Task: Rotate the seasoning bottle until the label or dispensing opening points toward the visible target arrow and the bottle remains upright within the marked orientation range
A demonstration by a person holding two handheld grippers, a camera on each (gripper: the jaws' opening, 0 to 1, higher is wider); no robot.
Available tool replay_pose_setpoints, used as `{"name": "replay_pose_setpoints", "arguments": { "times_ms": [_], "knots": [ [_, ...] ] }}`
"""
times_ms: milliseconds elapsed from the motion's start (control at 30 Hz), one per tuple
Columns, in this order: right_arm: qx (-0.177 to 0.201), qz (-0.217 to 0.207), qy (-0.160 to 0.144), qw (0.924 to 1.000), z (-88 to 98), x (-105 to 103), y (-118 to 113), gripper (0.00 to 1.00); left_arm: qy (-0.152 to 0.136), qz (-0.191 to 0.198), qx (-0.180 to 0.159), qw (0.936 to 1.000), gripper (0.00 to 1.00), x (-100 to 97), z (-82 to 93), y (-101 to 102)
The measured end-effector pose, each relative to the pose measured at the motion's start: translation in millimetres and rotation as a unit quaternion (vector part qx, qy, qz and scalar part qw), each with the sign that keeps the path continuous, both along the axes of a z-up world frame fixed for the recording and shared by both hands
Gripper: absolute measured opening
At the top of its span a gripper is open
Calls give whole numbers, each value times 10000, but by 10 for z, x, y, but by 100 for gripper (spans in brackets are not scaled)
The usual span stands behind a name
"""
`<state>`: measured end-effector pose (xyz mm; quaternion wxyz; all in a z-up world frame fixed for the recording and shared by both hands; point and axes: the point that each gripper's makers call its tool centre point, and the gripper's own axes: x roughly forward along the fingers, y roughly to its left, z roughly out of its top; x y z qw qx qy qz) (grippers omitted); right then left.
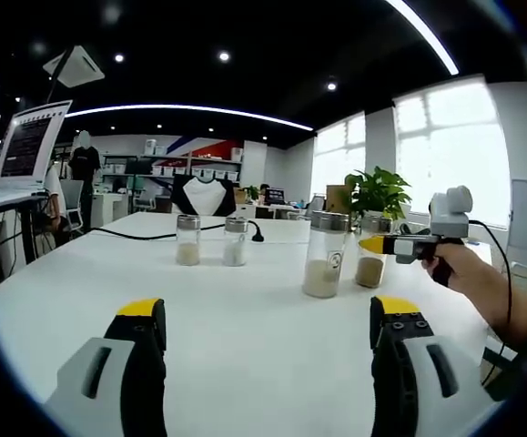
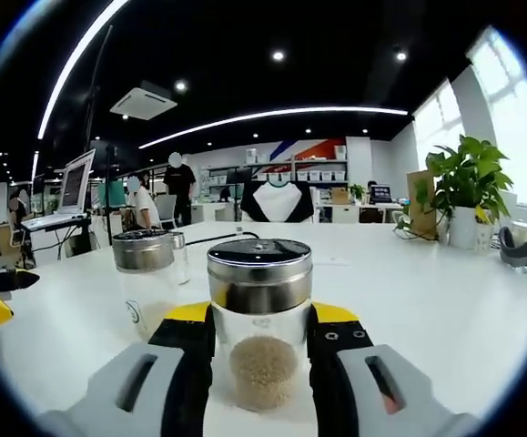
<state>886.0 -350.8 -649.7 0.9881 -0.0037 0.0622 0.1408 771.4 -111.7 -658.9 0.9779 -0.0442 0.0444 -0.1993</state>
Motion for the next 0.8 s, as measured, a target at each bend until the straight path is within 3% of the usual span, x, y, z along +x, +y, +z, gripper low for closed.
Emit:
{"name": "replay_pose_setpoints", "arguments": {
  "times_ms": [400, 800],
  "knots": [
    [7, -558, 1, 9984, -1, 14, -49, 39, 3, 21, -1, 10000, 98, 0, -3, 6],
    [108, -651, 37, 9978, 3, 3, -64, 40, 1, 25, 11, 10000, 98, -5, -1, 11]
  ]
}}
